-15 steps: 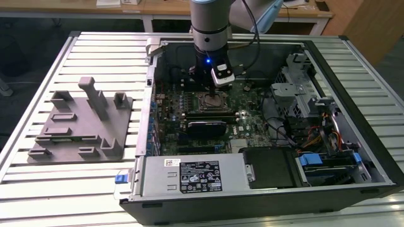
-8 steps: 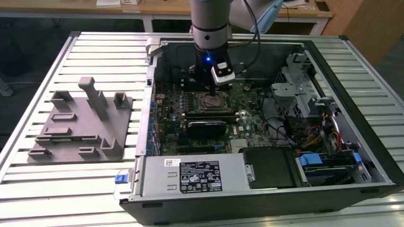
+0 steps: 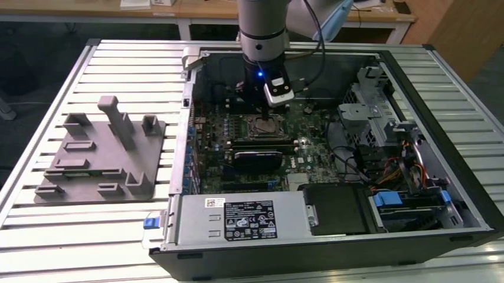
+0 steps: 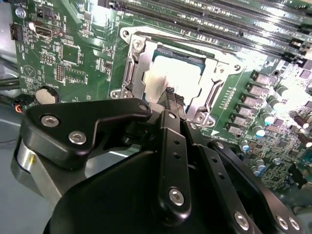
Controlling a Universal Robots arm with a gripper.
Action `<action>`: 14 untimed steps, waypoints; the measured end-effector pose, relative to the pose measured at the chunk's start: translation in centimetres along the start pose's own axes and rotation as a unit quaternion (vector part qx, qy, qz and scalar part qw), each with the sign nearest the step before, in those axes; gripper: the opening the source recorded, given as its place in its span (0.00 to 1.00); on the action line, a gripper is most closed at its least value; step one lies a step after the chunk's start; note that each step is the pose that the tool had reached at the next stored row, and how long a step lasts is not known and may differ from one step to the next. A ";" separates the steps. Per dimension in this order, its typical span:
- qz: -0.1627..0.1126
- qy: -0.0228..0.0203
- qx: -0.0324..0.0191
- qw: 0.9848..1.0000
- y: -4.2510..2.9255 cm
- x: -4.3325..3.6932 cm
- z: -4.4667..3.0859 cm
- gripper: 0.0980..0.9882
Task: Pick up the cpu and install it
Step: 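Install the first cpu locking lever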
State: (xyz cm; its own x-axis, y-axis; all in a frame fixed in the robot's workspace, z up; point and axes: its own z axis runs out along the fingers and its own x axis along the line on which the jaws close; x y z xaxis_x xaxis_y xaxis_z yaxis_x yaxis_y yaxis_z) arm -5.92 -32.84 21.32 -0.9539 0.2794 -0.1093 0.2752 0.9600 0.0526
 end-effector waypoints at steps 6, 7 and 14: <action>0.000 0.001 0.000 1.000 -0.19 -0.40 0.04 0.01; 0.000 0.001 0.000 1.000 -0.21 -0.42 0.03 0.01; 0.000 0.002 0.001 1.000 -0.18 -0.53 -0.52 0.01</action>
State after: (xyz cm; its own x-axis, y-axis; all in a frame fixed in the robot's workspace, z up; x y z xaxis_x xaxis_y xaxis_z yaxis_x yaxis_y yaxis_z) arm -5.53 -33.17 21.88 -0.9543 0.2794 -0.1055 0.2754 0.9600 0.0516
